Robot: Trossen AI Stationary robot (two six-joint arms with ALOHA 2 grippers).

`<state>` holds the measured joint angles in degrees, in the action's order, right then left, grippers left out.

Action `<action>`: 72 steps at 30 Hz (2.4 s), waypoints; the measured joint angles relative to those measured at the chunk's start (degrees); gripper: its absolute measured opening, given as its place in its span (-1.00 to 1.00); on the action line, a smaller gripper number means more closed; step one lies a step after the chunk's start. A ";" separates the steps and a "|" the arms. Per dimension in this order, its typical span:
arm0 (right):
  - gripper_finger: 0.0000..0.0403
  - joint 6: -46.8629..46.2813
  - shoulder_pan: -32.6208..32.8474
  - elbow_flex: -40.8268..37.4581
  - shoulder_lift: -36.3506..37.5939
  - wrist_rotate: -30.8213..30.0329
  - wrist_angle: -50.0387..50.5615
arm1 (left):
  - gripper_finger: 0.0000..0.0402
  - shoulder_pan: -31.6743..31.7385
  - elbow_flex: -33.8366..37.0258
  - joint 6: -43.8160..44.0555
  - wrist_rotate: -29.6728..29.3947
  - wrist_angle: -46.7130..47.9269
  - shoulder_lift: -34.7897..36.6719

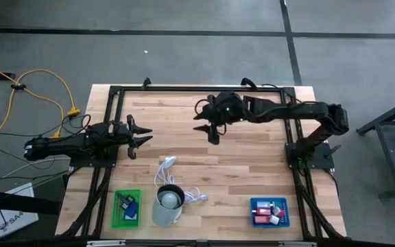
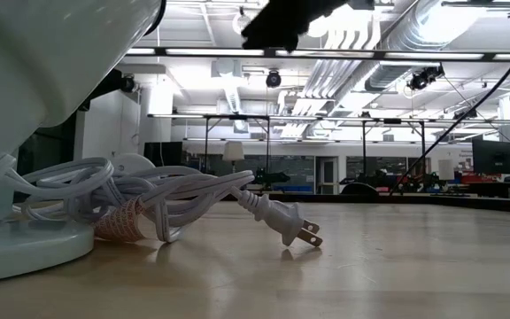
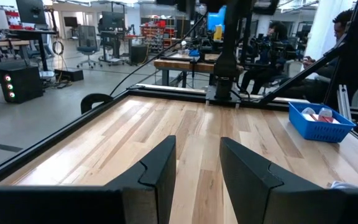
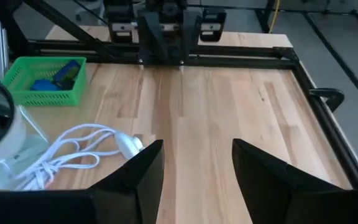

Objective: Pick & Place Office items
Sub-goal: Return to Home Position

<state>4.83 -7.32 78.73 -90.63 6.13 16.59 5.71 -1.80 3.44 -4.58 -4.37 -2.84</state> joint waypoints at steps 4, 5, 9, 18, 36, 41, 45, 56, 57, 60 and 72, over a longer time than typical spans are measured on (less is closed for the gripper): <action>-0.13 0.58 -3.02 -6.66 0.44 4.48 -7.88 | -0.40 0.00 0.02 0.00 0.00 0.01 -0.01; -0.13 0.52 -3.71 -8.44 0.97 5.29 -9.14 | -0.40 -0.02 0.00 -0.02 0.00 -0.01 -0.01; -0.13 -0.32 -5.68 -14.04 3.62 6.03 -12.90 | -0.40 -0.02 0.02 0.00 0.00 0.01 -0.01; -0.13 -3.50 -6.22 -32.12 15.57 3.78 -24.50 | -0.40 0.00 0.00 0.00 -0.02 0.00 0.01; -0.13 -8.70 -6.18 -56.16 42.71 -1.07 -29.08 | -0.40 0.00 0.02 0.00 0.00 0.01 0.01; -0.13 -10.79 -6.18 -61.53 48.62 -3.46 -29.37 | -0.40 -0.02 0.02 0.00 0.00 0.01 0.01; -0.13 -11.21 -6.18 -65.87 52.36 -4.86 -32.40 | -0.40 -0.02 0.01 0.00 0.00 -0.01 0.01; -0.13 -12.50 -6.18 -74.13 61.05 -6.25 -35.35 | -0.40 -0.02 0.00 0.00 0.00 -0.01 0.01; -0.13 -12.53 -6.18 -74.68 61.69 -6.25 -35.33 | -0.40 -0.01 0.02 0.00 0.00 0.01 0.01; -0.13 -12.58 -6.18 -75.97 63.42 -6.25 -35.28 | -0.40 -0.01 0.02 -0.02 0.00 0.01 0.01; -0.13 -14.06 -6.18 -78.19 67.65 -7.98 -32.22 | -0.40 -0.02 0.00 0.00 0.00 0.00 0.01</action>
<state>-9.23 -13.50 0.54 -22.98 -1.85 -15.63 5.69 -1.80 3.44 -4.58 -4.36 -2.83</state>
